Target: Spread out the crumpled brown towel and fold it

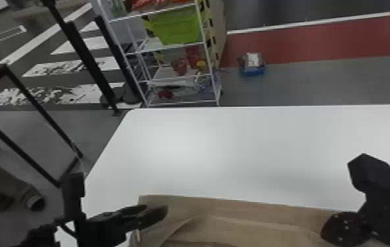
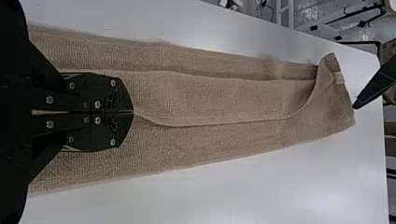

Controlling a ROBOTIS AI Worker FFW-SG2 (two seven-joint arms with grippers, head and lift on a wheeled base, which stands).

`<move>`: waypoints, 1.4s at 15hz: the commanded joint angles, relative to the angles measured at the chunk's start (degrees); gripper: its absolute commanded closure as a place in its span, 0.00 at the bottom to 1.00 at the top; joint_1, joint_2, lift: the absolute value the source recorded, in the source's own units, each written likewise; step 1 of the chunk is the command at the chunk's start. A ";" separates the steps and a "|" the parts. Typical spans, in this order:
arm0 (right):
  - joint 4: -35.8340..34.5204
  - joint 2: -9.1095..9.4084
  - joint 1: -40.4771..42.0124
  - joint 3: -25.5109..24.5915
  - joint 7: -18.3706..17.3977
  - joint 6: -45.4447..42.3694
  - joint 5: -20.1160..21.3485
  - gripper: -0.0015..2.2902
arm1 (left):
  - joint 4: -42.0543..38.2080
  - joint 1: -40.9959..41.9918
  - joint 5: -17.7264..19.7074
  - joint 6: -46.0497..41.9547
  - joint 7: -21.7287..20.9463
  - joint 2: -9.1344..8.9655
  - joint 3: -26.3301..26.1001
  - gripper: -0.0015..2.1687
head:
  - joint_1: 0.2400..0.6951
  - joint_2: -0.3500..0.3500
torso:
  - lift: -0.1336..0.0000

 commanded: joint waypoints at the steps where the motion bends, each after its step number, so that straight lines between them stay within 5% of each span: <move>1: -4.44 -2.62 4.12 -1.92 0.28 -0.42 -1.21 0.67 | 0.48 -0.01 -0.50 -0.23 0.35 -0.15 -0.39 0.07 | 1.00 1.00 | 0.07; 4: -8.13 -5.44 9.65 -4.20 0.28 -2.35 -1.48 0.67 | 0.56 -0.18 -0.86 -0.40 0.96 -0.15 -1.09 0.07 | 1.00 1.00 | 0.07; 9: -10.68 -6.32 14.75 -7.63 0.28 -3.05 -3.67 0.64 | 1.09 -0.53 -1.47 -0.93 1.05 -0.15 -1.26 0.07 | 1.00 1.00 | 0.07; 11: -11.56 -6.32 15.46 -10.88 0.28 -0.24 -4.99 0.28 | 1.09 -0.62 -1.65 -1.11 0.96 -0.15 -1.26 0.07 | 1.00 1.00 | 0.07; 12: -12.17 -6.32 15.46 -13.17 0.28 0.64 -6.84 0.00 | 1.09 -0.80 -1.56 -1.11 0.87 -0.15 -1.18 0.07 | 1.00 1.00 | 0.07; 16: -12.00 -6.40 15.81 -23.54 0.28 1.87 -18.26 0.02 | 1.09 -0.80 -1.56 -1.11 0.70 -0.15 -1.18 0.07 | 1.00 1.00 | 0.07; 21: -9.80 -4.73 24.33 -39.71 0.28 -2.88 -24.42 0.02 | 0.12 0.79 1.17 -3.74 -0.62 -0.15 -1.18 0.07 | 1.00 0.84 | 0.07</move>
